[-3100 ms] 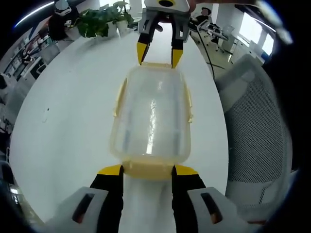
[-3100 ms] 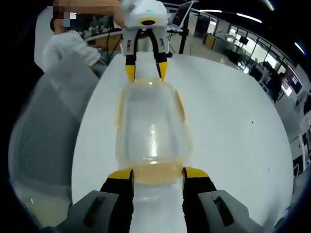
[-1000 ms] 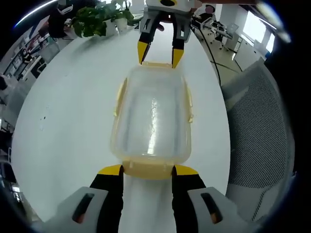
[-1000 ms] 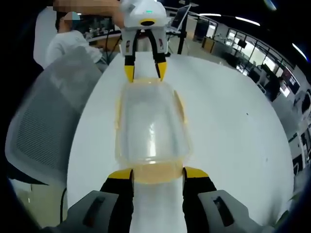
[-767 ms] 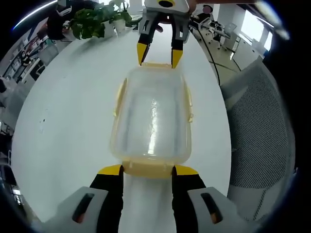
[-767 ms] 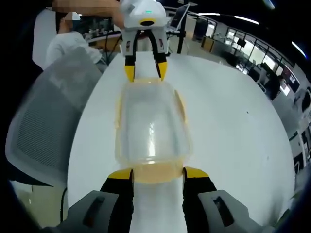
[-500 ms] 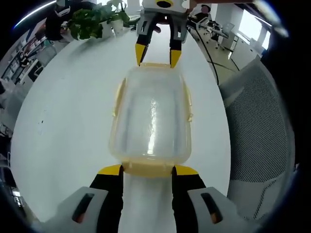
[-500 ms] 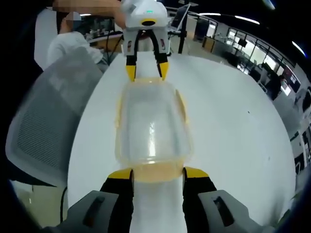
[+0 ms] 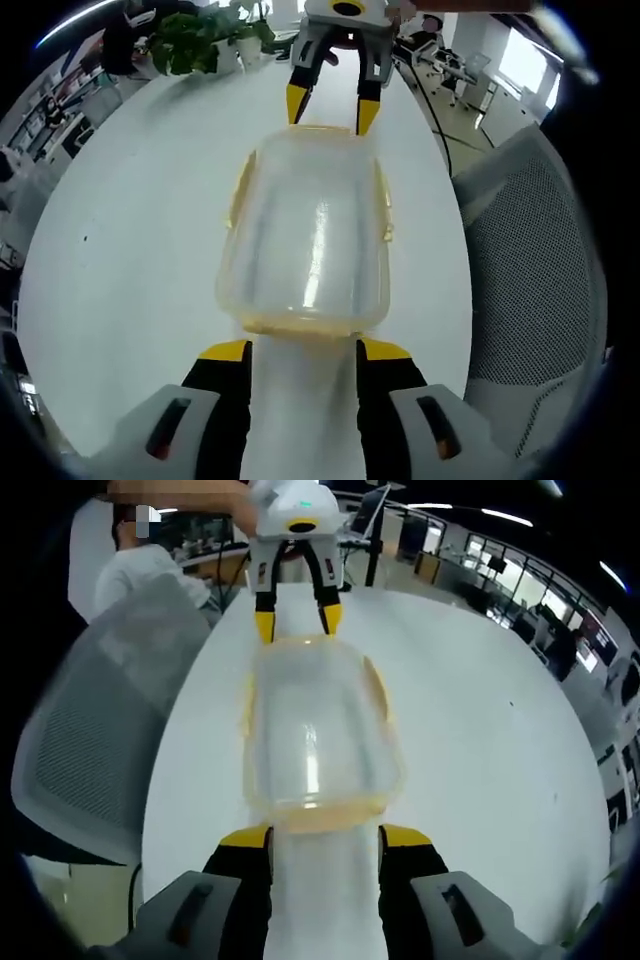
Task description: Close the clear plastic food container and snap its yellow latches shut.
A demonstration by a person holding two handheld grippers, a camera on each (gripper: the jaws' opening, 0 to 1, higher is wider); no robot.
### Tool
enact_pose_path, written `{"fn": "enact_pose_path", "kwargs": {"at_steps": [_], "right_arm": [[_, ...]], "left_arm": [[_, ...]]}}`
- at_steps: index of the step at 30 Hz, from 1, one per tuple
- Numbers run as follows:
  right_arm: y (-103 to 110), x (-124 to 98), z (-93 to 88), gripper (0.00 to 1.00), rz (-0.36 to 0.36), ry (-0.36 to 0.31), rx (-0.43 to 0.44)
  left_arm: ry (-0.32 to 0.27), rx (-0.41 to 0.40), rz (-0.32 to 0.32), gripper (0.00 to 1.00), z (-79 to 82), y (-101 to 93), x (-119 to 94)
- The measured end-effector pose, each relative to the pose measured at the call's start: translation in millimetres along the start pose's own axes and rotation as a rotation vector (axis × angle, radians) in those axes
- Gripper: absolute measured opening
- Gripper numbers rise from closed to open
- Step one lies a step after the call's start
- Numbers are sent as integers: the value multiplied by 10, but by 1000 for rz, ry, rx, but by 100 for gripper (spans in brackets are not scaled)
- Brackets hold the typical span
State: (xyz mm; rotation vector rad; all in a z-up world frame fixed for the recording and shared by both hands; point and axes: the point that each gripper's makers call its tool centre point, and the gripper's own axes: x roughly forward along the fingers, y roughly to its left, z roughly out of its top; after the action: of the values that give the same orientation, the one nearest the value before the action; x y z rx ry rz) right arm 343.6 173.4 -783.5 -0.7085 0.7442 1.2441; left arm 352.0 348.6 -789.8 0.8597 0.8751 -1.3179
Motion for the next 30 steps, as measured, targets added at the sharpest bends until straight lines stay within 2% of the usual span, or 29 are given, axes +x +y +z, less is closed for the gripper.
{"fn": "enact_pose_path", "kwargs": {"at_steps": [8, 14, 18, 20, 22, 23, 25, 27, 30], "right_arm": [[-3, -30, 36, 40, -9, -12, 44], [19, -75, 75, 39, -12, -26, 54], [17, -93, 71, 39, -18, -36, 76], [6, -113, 82, 39, -24, -47, 103], [-30, -150, 141, 38, -33, -90, 203], [-66, -177, 167, 38, -40, -112, 243], [-102, -207, 181, 38, -49, -125, 270], [-139, -226, 180, 38, -57, -132, 285], [-140, -239, 181, 38, -66, -136, 358]], "left_arm": [[-2, -1, 5, 39, 11, -16, 5], [1, -22, 27, 40, -4, -2, -68], [-27, -88, 26, 42, 20, -30, -115], [-20, -103, 29, 41, 0, -39, -124], [-15, -116, 41, 41, -27, -25, -130], [-18, -148, 41, 41, -34, -35, -142], [-61, -235, 32, 41, 8, -58, -177], [-71, -288, 35, 41, -4, -43, -205], [-69, -306, 32, 39, -43, -31, -205]]}}
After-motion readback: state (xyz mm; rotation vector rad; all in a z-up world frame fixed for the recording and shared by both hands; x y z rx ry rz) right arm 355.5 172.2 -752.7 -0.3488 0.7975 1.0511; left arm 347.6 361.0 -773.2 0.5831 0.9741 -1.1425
